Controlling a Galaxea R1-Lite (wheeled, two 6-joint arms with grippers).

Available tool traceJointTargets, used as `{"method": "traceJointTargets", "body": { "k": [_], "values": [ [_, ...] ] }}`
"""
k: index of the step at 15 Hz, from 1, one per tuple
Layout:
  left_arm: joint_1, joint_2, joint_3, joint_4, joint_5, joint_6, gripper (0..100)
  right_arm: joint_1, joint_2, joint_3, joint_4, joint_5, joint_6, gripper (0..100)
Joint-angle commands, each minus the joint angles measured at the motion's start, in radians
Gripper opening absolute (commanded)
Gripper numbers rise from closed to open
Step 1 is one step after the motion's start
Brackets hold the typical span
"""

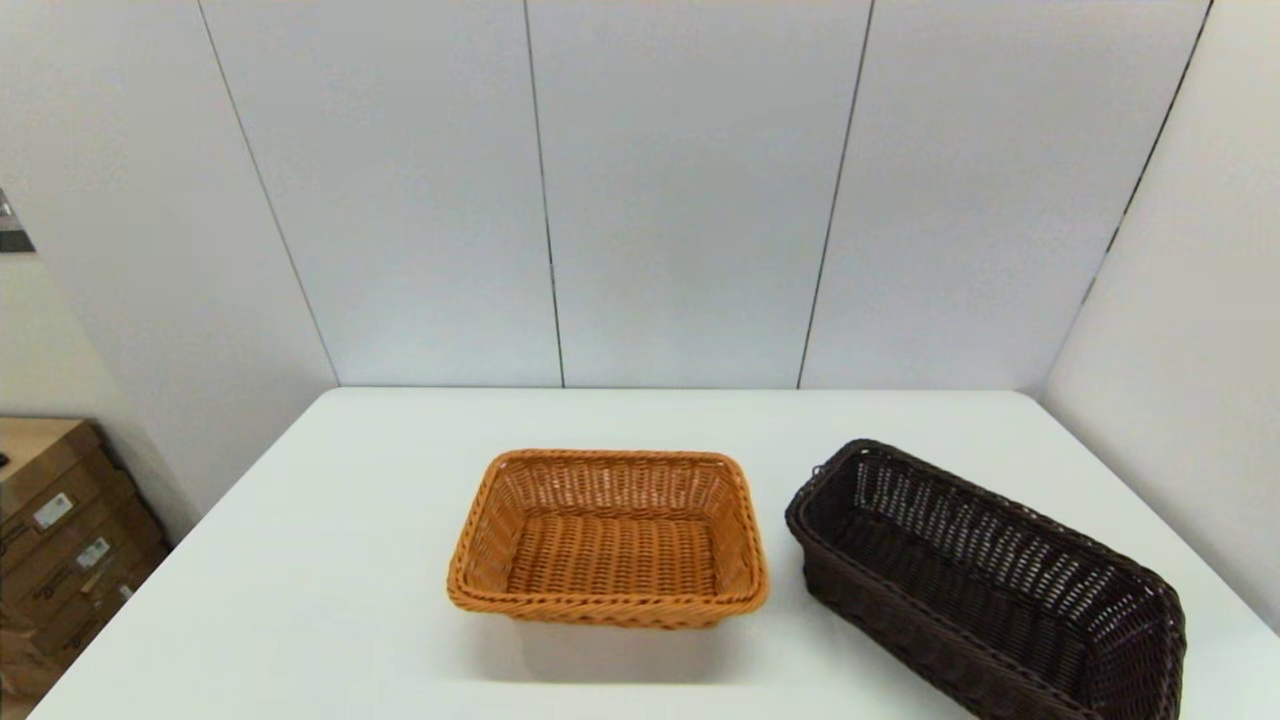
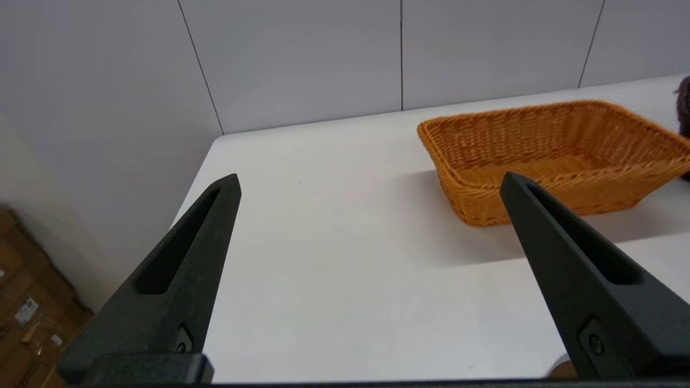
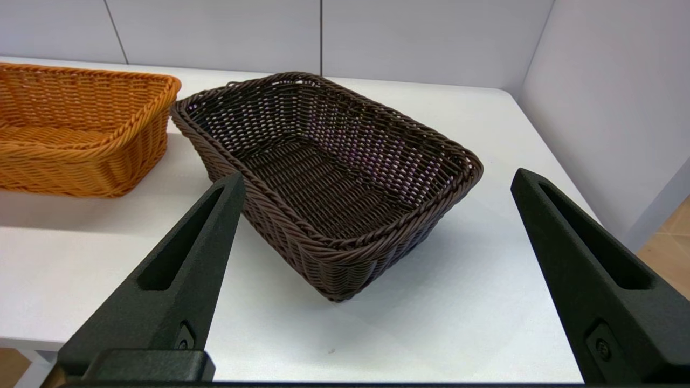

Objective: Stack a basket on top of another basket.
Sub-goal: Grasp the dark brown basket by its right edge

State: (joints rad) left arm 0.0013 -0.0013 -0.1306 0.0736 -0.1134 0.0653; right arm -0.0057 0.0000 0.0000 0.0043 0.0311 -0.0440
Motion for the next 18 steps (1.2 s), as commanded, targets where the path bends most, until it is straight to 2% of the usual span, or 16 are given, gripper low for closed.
{"method": "traceJointTargets", "body": {
  "k": [1, 3, 7, 10, 18],
  "values": [
    [0.000, 0.001, 0.100, -0.081, 0.003, 0.004, 100, 0.001, 0.002, 0.002, 0.000, 0.001, 0.000, 100],
    [0.000, 0.001, 0.134, -0.137, 0.044, 0.004, 100, 0.001, 0.002, 0.002, 0.000, 0.001, 0.000, 100],
    [0.000, 0.001, 0.134, -0.123, 0.103, 0.051, 100, 0.000, 0.002, 0.002, 0.000, 0.001, 0.000, 100],
    [0.000, 0.003, 0.132, -0.051, 0.098, 0.050, 100, 0.000, 0.002, 0.002, 0.000, 0.001, 0.000, 100],
    [0.000, 0.001, 0.134, -0.060, 0.109, -0.033, 100, 0.000, 0.002, 0.002, 0.000, 0.000, 0.000, 100]
  ]
}}
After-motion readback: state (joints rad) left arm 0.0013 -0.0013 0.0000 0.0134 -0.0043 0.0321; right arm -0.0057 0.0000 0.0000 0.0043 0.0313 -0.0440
